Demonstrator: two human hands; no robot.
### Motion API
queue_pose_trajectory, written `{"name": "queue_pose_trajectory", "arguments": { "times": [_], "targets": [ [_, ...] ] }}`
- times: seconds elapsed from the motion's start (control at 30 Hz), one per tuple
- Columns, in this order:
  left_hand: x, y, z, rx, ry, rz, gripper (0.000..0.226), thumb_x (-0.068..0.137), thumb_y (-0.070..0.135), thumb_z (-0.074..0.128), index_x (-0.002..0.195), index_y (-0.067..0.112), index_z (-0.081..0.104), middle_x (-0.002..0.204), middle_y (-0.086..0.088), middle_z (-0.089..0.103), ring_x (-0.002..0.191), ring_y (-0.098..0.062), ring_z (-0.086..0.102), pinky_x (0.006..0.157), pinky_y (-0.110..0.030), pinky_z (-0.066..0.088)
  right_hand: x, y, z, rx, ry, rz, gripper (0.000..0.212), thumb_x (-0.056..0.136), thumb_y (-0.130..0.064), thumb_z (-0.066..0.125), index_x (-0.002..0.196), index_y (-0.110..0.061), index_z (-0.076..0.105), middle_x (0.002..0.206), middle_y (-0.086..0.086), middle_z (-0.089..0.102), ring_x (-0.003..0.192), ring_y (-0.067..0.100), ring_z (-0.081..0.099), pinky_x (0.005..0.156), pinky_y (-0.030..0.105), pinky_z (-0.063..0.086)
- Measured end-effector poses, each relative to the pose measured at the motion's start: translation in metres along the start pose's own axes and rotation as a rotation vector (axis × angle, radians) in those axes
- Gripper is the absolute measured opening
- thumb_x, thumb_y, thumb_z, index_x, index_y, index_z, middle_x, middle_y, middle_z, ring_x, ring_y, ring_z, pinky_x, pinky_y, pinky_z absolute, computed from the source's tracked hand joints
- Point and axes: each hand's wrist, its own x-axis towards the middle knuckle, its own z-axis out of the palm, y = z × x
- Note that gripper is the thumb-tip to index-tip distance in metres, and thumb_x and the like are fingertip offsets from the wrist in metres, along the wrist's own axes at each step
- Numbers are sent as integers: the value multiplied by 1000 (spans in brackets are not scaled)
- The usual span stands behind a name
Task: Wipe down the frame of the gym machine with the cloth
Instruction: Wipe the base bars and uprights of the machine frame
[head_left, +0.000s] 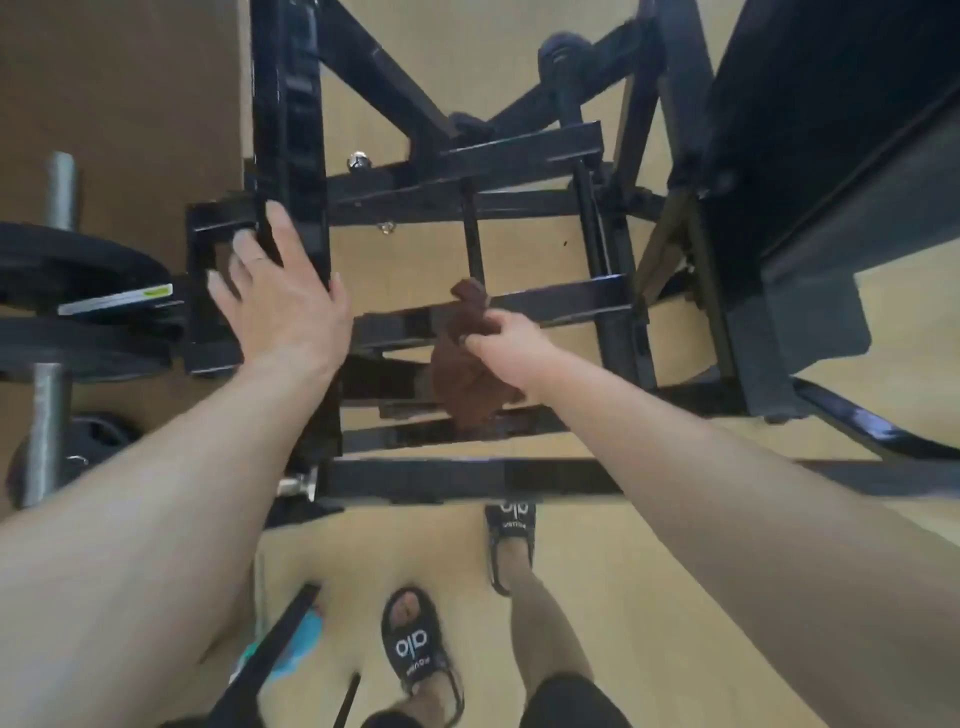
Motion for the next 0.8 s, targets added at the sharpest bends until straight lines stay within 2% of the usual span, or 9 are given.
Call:
{"name": "queue_pose_trajectory", "arguments": {
  "times": [0.03, 0.1, 0.2, 0.37, 0.5, 0.57, 0.63, 0.73, 0.8],
  "targets": [
    [-6, 0, -3, 43, -10, 17, 80, 102, 47, 48, 161, 17, 3, 162, -27, 17, 149, -46, 22, 124, -59, 13, -14, -3, 1, 38, 68, -21, 18, 102, -29, 57, 119, -27, 61, 110, 4, 66, 108, 28, 62, 97, 41, 52],
    [-29, 7, -10, 53, -12, 86, 77, 102, 49, 45, 160, 19, 5, 163, -22, 15, 151, -41, 14, 124, -57, 8, -39, -4, 3, 130, 193, -72, 21, 102, -31, 57, 122, -25, 61, 118, 5, 66, 113, 30, 61, 102, 46, 51],
    [-76, 18, -24, -16, -40, 214, 65, 104, 49, 41, 157, 17, 23, 158, -20, 29, 146, -40, 28, 122, -55, 20, -75, -3, 5, 255, 313, -173, 9, 104, -31, 55, 113, -30, 54, 111, -3, 64, 106, 20, 60, 104, 46, 51],
    [-120, 10, -38, -117, 36, 338, 51, 107, 42, 37, 148, 12, 43, 144, -18, 50, 128, -37, 51, 108, -50, 41, -132, -8, -2, 403, 497, -363, 15, 106, -29, 53, 120, -32, 53, 103, -18, 60, 99, 1, 57, 91, 23, 47],
    [-137, 0, -41, -131, 89, 339, 48, 108, 40, 32, 142, 11, 48, 136, -16, 56, 120, -34, 57, 98, -45, 45, -176, 2, 14, 673, 603, -468, 12, 105, -28, 56, 111, -38, 53, 101, -22, 62, 97, -2, 64, 97, 27, 54],
    [-144, -6, -41, -105, 151, 377, 45, 109, 39, 32, 134, 9, 54, 124, -17, 62, 110, -35, 60, 89, -44, 45, -198, 16, 30, 811, 571, -525, 13, 105, -24, 56, 109, -36, 58, 101, -20, 67, 96, -6, 67, 87, 20, 56],
    [-152, -14, -39, -99, 228, 382, 45, 108, 38, 31, 126, 7, 58, 117, -19, 64, 104, -37, 60, 87, -47, 45, -216, 38, 50, 834, 462, -626, 13, 104, -21, 58, 111, -32, 60, 103, -11, 71, 98, 0, 69, 86, 25, 59],
    [-179, -21, -32, -155, 366, 397, 41, 105, 35, 36, 122, 7, 60, 119, -18, 62, 104, -36, 59, 91, -48, 44, -229, 84, 89, 659, 285, -682, 8, 102, -18, 61, 109, -16, 64, 97, 1, 72, 92, 9, 70, 80, 30, 60],
    [-209, -28, -24, -158, 520, 380, 33, 102, 28, 43, 120, 7, 60, 120, -17, 60, 105, -34, 57, 91, -46, 43, -223, 118, 118, 545, 201, -599, 7, 101, -22, 63, 105, -17, 66, 93, 1, 71, 88, 11, 70, 78, 35, 62]
  ]
}}
